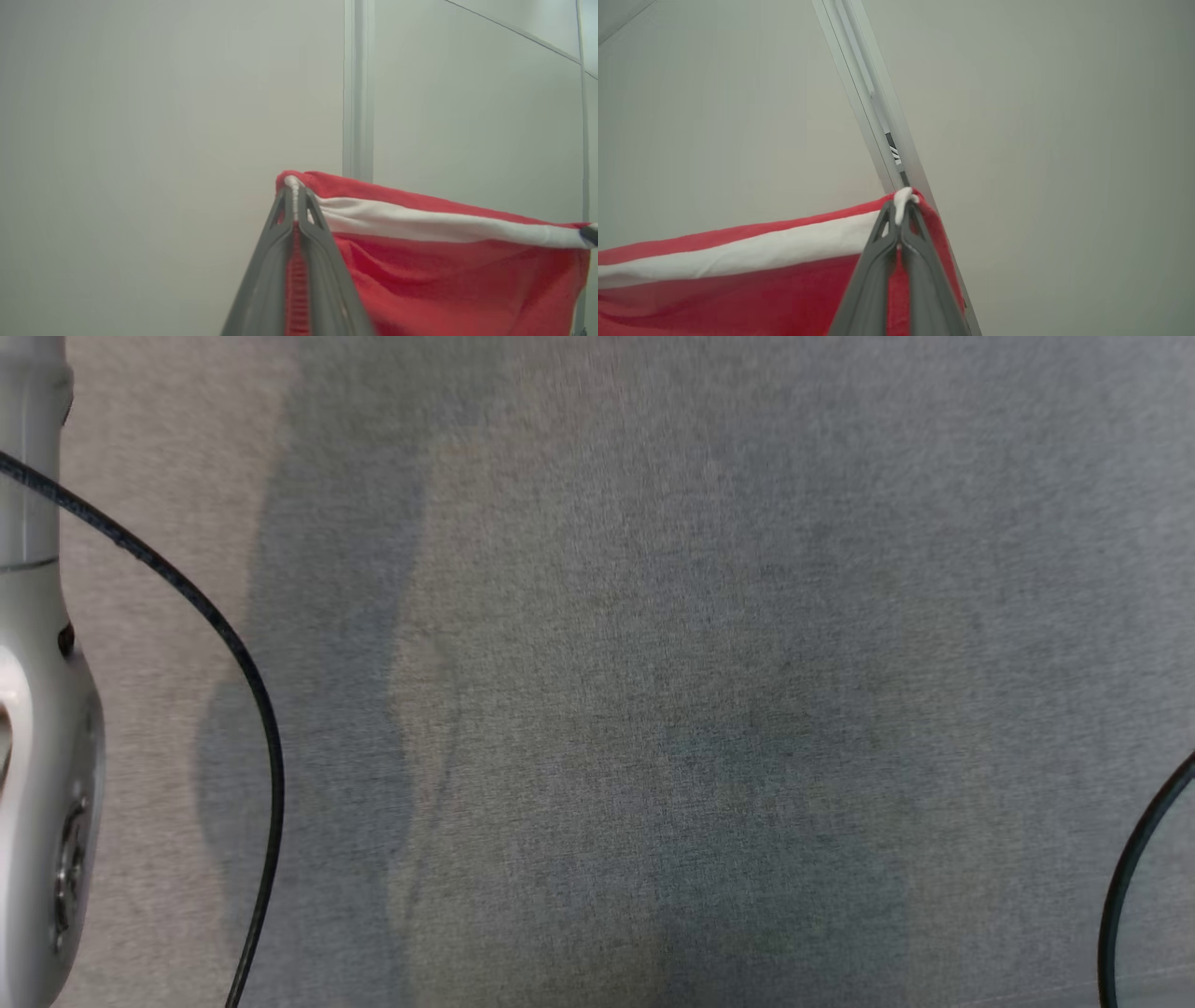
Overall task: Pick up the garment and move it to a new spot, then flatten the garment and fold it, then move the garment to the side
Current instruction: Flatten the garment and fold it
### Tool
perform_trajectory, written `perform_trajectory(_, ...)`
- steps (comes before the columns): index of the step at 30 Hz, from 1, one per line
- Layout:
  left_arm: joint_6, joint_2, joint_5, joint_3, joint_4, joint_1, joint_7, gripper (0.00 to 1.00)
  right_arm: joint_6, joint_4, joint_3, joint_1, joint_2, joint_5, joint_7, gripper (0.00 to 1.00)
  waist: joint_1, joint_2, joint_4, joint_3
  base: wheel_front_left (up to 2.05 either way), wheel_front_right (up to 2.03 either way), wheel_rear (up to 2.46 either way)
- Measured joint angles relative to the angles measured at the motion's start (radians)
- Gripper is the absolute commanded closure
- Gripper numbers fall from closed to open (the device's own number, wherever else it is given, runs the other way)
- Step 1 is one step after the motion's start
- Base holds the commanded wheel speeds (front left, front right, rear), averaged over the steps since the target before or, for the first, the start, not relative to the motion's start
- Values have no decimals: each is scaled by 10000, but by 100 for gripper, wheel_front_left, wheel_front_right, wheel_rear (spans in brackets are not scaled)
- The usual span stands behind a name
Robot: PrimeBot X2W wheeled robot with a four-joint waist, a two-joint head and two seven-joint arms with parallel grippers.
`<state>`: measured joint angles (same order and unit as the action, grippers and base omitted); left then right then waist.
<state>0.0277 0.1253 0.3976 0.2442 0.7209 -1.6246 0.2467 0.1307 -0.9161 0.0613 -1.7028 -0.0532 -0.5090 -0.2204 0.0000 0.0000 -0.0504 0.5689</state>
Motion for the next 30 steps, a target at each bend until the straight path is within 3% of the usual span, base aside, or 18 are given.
perform_trajectory(4, 428, -245, -100, -35, 336, -170, 121, 100, 0, -268, 435, 23, 15, -995, -359, 100, 1, 0, -130, 884, 0, 0, 0)
perform_trajectory(5, 546, -357, -245, -159, 84, -104, 142, 100, 0, -322, 984, 252, 13, -1440, -378, 100, 0, 0, -166, 1239, 0, 0, 0)
perform_trajectory(10, 788, -481, -642, -188, -21, 802, 146, 100, 0, -556, 2011, 1037, 58, -1990, -414, 100, 1, 0, -153, 1871, 0, 0, 0)
perform_trajectory(21, 989, -416, -698, -360, -10, 2759, 148, 100, 0, -895, 2949, 2794, -102, -2623, -437, 100, 1, 0, 281, 1538, 0, 0, 0)
perform_trajectory(25, 993, -288, -198, 646, -180, 3521, 148, 100, 0, -1068, 3229, 3468, -336, -2949, -439, 100, 1, 0, 455, 1156, 0, 0, 0)
perform_trajectory(30, 1022, 602, 539, 2426, -362, 4604, 151, 100, 0, -1304, 3735, 4434, -608, -3450, -435, 100, 0, 0, 619, 555, 0, 0, 0)
